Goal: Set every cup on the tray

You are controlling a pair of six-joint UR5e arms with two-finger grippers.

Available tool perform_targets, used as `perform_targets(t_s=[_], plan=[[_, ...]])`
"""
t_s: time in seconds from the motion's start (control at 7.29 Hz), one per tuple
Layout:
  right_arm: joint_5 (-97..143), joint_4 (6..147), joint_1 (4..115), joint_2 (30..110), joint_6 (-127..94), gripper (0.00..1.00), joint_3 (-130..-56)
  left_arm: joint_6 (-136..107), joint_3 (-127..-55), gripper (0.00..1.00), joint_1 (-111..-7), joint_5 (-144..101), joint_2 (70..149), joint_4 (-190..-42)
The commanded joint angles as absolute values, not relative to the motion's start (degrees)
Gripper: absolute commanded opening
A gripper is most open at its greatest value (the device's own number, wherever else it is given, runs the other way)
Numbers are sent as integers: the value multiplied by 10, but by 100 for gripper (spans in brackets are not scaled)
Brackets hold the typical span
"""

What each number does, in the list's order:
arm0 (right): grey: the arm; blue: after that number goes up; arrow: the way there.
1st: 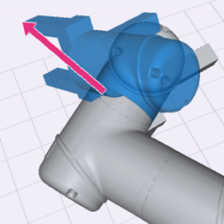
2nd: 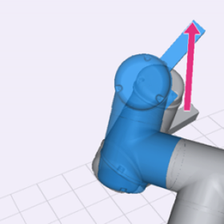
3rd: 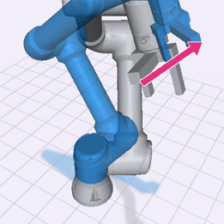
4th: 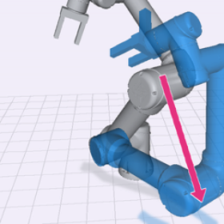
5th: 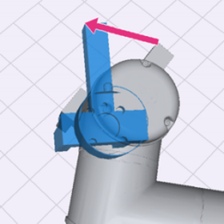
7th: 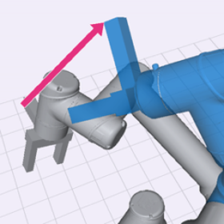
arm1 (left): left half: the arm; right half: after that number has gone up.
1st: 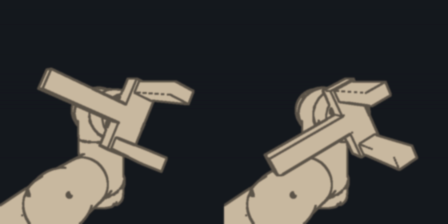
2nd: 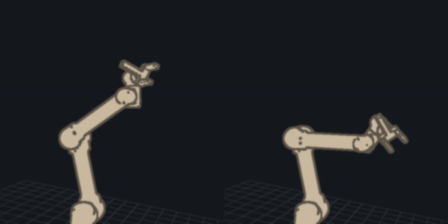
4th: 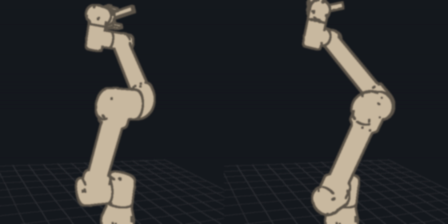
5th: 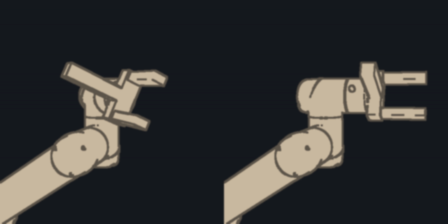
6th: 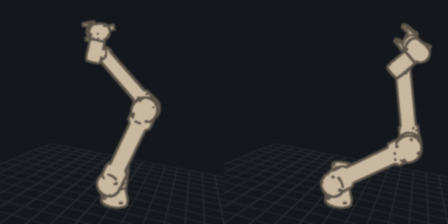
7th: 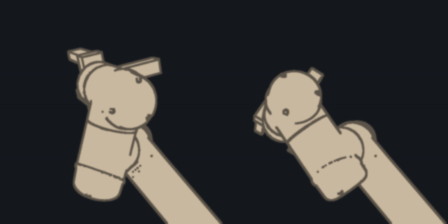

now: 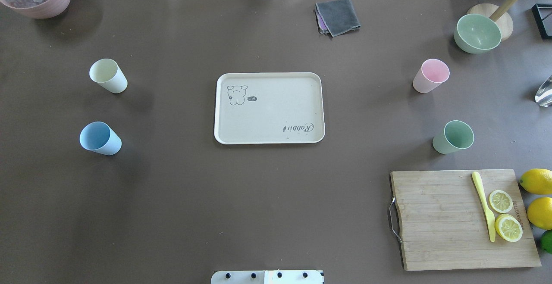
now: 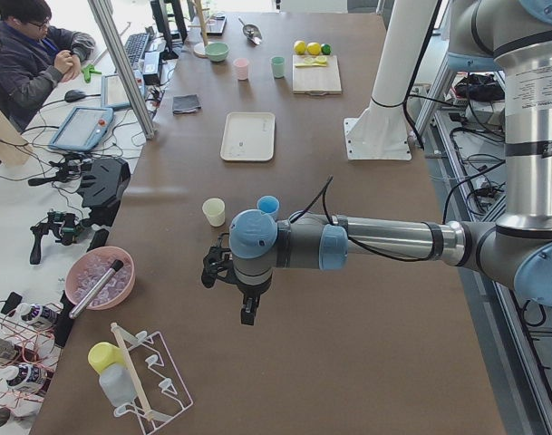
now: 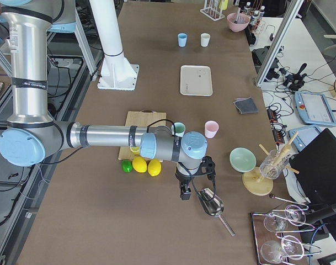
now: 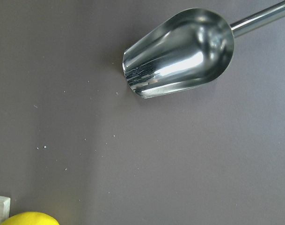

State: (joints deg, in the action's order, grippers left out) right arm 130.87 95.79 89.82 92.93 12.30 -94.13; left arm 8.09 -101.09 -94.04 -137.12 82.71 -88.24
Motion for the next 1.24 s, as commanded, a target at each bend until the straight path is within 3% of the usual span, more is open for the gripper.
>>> perform_targets(t_s=[0.0, 0.55, 0.82, 1.1], plan=[[1309, 958, 898, 929, 123, 100, -941, 81, -1012, 98, -940, -1371, 827, -882], [1304, 956, 898, 925, 128, 100, -946, 80, -1024, 98, -938, -1368, 833, -882], [1312, 846, 901, 941, 120, 100, -962, 76, -1030, 98, -939, -1368, 841, -882], [1321, 825, 917, 942, 120, 100, -968, 73, -1040, 98, -940, -1374, 855, -884]])
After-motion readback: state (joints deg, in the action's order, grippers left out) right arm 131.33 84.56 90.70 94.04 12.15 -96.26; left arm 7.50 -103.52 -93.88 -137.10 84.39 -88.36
